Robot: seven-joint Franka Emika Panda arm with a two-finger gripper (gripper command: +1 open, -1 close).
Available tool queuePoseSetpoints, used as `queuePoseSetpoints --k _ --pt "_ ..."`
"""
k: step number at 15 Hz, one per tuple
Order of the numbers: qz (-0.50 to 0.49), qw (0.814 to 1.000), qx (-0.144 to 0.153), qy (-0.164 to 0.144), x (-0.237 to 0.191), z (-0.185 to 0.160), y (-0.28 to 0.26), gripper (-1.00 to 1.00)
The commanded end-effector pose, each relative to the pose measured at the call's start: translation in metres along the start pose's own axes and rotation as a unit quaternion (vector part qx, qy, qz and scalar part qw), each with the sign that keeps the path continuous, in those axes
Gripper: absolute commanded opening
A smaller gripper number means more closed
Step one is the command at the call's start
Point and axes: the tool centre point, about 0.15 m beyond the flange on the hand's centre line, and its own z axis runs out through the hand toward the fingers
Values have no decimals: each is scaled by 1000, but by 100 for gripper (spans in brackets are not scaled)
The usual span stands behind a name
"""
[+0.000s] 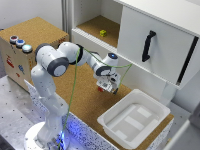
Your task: Slide left pink red block
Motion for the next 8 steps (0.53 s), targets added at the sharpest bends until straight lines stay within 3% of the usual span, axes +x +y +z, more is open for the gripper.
queuePoseSetpoints --k 1,8 --pt "4 1000 -19 17 -10 -3 -42 -100" --pt "12 1000 -9 18 -8 0 -71 -100"
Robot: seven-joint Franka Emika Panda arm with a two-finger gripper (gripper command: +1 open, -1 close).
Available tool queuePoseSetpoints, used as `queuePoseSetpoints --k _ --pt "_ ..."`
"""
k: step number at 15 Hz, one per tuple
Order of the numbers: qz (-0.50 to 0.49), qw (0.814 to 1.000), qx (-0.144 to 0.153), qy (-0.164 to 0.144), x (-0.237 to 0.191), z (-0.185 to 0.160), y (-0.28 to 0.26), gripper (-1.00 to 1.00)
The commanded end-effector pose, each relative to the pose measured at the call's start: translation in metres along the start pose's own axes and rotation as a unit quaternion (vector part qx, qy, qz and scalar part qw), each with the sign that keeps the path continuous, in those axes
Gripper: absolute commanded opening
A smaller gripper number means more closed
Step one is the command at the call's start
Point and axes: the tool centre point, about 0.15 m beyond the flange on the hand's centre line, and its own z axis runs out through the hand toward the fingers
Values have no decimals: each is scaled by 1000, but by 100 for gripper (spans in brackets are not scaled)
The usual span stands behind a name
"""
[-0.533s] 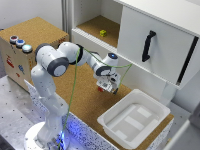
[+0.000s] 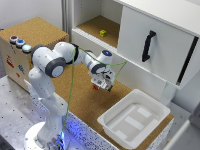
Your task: Slide left pink red block
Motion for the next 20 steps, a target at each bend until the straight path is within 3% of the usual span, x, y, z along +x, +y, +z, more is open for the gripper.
queuePoseSetpoints --k 1,6,10,17,20 --pt "7 1000 -2 17 -6 1 -36 -100" --pt "2 1000 28 8 -5 10 -60 -100" --pt "-29 999 34 1 -2 13 -78 -100" --pt "-157 986 47 -14 -2 7 -146 -100" --pt "-165 984 62 -18 -6 2 -157 -100"
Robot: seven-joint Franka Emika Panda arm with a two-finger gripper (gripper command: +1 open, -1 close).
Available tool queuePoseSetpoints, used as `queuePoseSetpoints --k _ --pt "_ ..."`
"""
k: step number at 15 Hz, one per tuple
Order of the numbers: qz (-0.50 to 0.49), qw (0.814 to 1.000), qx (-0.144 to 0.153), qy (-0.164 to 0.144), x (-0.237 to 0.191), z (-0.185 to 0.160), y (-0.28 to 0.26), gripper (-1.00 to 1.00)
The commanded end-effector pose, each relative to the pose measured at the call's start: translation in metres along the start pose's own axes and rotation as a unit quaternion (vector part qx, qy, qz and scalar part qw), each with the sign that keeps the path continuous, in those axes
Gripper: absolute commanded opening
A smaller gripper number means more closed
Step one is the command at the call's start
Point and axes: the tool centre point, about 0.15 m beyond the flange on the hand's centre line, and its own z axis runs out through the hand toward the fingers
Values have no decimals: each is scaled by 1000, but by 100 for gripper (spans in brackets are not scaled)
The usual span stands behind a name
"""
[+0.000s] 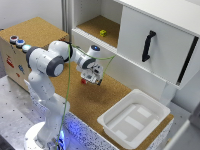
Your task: Slide left pink red block
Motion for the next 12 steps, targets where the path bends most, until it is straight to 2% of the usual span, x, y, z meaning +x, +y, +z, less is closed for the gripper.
queuePoseSetpoints --k 1,3,6,9,12 --pt "-33 999 26 -3 -1 -10 -34 -100" --pt "-32 999 23 -4 -5 -11 -35 -100" --pt "-1 1000 17 11 -11 -22 -21 -100" --pt "9 999 -9 35 -21 -49 -16 -100" --pt "-5 999 -23 41 -27 -70 -26 -100"
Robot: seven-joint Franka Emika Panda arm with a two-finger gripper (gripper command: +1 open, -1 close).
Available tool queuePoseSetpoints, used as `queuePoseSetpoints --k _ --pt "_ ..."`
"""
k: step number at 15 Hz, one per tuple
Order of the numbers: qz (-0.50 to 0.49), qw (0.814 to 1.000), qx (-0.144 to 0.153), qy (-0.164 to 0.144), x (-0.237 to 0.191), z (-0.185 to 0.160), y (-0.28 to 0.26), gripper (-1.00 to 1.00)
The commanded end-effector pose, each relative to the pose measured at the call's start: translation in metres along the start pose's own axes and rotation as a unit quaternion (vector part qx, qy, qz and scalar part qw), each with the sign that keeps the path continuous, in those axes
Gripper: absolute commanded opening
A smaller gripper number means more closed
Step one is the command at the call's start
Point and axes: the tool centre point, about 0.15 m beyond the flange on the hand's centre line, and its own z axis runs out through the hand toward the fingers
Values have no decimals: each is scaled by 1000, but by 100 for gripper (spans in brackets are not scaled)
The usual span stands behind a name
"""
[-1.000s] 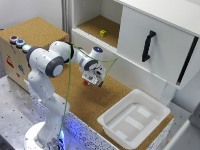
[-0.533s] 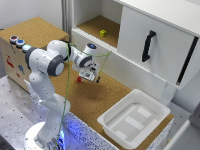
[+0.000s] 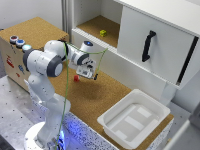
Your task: Slide left pink red block
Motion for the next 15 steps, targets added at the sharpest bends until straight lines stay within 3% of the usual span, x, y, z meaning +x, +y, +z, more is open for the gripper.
queuePoseSetpoints --k 1,2,4,8,15 --pt "-10 999 -22 26 -26 -47 -11 -100" --pt "-9 999 -17 27 -26 -52 -12 100" --pt "-18 999 -7 38 -28 -62 -12 100" --pt "-33 999 14 30 -40 -57 -14 100" --pt "-33 999 14 30 -40 -57 -14 100"
